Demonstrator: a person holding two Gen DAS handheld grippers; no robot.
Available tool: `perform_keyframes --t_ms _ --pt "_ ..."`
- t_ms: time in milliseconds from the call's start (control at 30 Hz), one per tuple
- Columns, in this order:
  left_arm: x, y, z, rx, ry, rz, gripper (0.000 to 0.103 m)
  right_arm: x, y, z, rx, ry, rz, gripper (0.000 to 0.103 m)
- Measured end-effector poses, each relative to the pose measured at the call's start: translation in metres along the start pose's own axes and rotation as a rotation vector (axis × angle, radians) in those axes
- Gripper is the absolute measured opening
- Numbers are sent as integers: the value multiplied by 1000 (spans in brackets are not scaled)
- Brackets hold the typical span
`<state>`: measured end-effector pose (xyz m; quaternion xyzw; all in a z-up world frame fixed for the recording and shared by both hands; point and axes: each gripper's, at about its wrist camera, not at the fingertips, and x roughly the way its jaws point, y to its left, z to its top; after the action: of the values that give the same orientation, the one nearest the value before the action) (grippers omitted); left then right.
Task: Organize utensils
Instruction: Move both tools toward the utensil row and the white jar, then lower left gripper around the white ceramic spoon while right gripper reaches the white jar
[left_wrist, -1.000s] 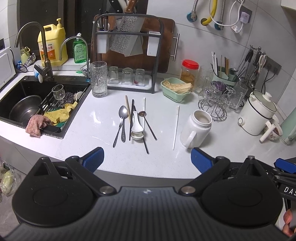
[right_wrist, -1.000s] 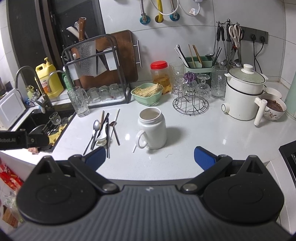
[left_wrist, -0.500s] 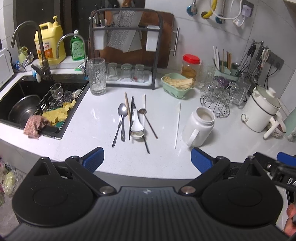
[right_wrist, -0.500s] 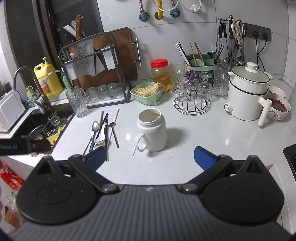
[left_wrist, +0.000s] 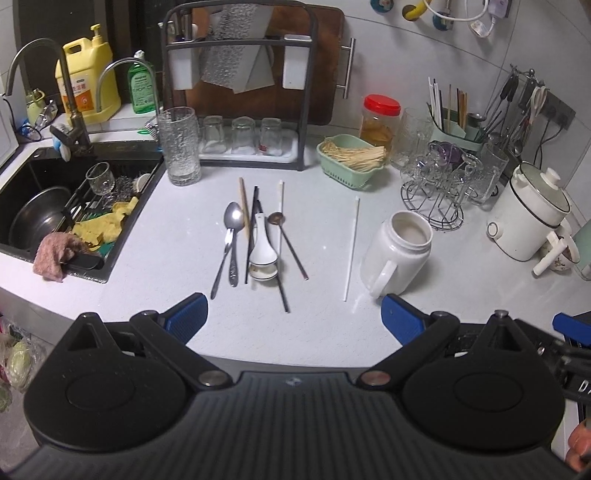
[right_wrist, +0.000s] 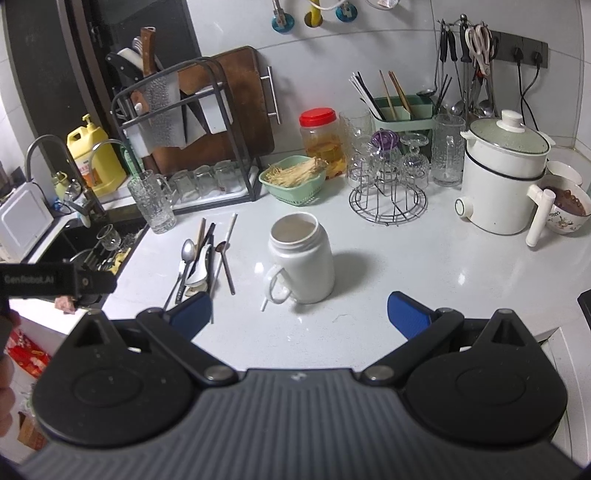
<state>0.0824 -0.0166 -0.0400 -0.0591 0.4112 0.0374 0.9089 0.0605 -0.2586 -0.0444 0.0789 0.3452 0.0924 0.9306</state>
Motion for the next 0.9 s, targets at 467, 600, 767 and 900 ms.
perform_keyframes --t_ms 467,600,767,900 --pt "47 -36 6 18 6 3 102 23 -39 -3 12 2 10 103" --pt "58 -40 6 9 6 19 102 32 -49 -3 6 7 35 103" --pt "74 -40 7 2 20 36 102 41 -58 -2 -2 4 67 103" --pt "89 -34 13 -41 50 43 102 45 -55 1 -47 -19 53 103"
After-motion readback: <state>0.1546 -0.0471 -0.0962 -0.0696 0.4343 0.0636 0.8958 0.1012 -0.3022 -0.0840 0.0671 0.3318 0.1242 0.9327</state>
